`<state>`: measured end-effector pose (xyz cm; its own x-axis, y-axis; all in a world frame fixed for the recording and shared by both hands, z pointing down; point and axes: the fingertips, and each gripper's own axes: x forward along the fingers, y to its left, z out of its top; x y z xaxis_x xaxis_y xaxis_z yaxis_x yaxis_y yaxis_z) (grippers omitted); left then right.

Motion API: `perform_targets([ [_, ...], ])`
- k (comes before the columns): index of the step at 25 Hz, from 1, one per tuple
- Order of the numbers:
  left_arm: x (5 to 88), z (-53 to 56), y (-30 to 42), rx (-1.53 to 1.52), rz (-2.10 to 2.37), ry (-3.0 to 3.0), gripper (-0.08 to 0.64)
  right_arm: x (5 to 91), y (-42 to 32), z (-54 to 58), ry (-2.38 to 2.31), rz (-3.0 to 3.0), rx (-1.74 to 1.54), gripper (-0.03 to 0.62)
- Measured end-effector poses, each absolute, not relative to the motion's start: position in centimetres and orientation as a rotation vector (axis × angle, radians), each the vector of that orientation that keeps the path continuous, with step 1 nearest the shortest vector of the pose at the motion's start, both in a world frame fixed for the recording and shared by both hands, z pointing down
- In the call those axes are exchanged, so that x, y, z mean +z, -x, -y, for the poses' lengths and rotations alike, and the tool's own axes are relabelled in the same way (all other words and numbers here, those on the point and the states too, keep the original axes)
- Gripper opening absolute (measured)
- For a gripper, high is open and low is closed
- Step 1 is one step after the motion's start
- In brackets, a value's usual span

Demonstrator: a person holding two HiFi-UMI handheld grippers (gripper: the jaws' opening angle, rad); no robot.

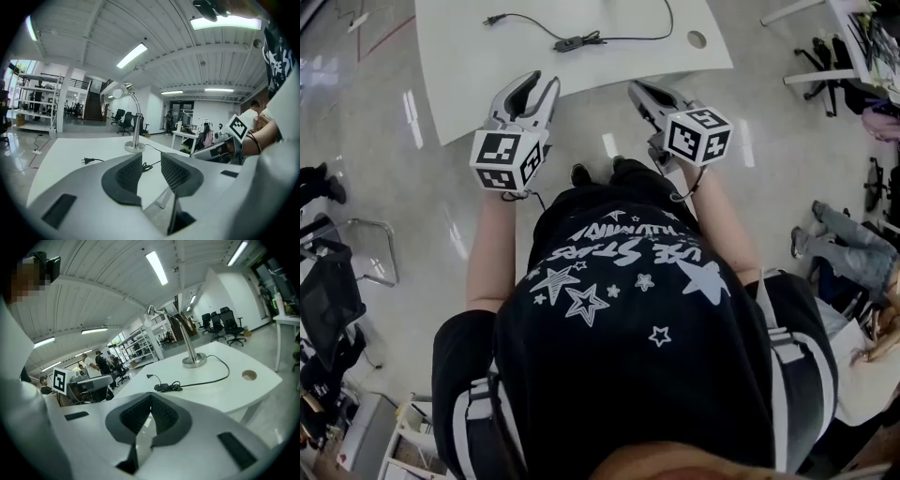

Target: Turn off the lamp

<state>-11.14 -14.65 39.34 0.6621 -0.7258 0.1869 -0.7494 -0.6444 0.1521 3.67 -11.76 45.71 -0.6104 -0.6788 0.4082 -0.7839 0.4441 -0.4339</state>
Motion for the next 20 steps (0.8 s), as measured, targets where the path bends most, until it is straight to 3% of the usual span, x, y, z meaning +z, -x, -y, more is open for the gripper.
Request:
perform_targets([
  [20, 36.2, 3.6, 0.4, 0.173, 1.266, -2.732, 0.135, 42.8, -11.1, 3.9, -1.154, 2.683, 0.811, 0.006],
])
